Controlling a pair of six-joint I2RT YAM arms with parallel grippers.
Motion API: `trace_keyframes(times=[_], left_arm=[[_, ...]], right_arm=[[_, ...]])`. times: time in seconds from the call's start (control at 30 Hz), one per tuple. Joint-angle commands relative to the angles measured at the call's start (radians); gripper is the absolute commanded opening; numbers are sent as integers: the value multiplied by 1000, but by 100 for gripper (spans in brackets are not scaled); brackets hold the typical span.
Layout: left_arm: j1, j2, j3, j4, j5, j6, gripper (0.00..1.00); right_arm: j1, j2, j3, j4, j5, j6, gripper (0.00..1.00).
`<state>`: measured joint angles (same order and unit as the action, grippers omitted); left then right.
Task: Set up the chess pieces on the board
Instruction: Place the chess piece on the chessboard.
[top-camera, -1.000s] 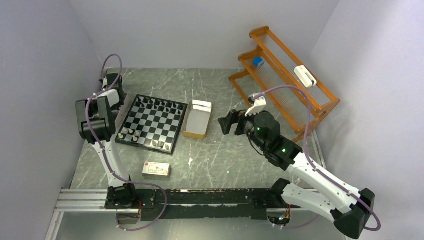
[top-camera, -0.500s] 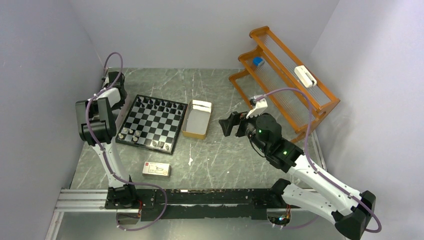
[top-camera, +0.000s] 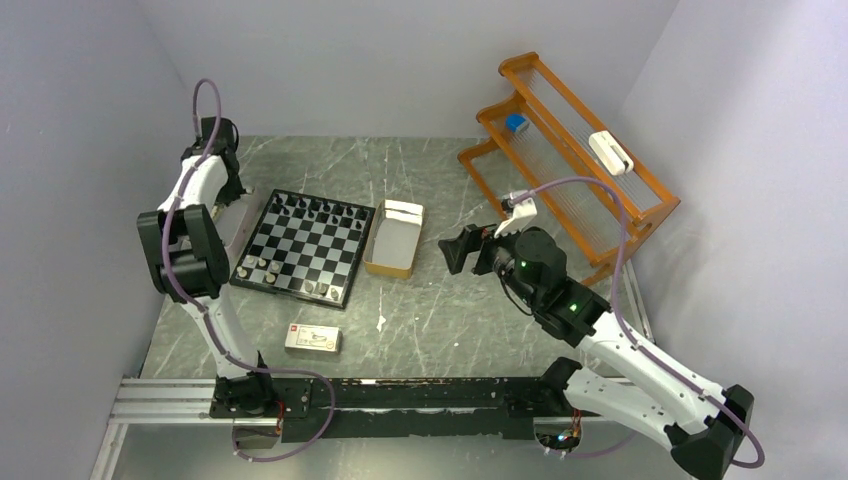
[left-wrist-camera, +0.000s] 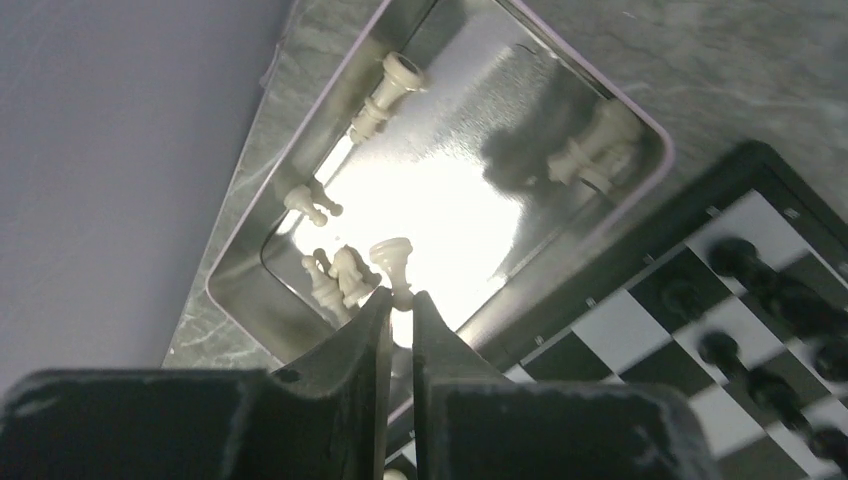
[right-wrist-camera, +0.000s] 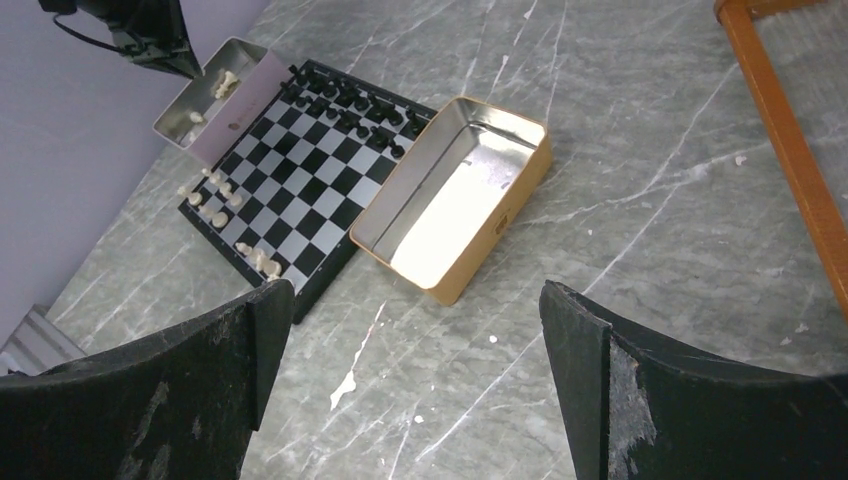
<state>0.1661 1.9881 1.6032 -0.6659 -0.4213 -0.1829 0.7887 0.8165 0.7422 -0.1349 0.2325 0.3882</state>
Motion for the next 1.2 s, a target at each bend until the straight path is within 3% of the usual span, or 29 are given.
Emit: trace_keyframes(times=[0.0,0.2,0.6,0.9,1.17], left_arm=[[-5,-78,63,-136,144,-16,14],[-6,-132,77,-239,316,-1,13],[-14,-226,-58,-325,598,29,13],[-111,-233,-192,-320,589,27,13],[-187,-195,-245,-338,575,54,12]], right_arm=[[1,-31,20,-5,-15,11,98],[1,-58,28,-33,-20,18,97],[1,-158,24,-124,33,8,97],[1,-195,30,-167,17,32,97],[1,-219,59,-234,118,-8,97]])
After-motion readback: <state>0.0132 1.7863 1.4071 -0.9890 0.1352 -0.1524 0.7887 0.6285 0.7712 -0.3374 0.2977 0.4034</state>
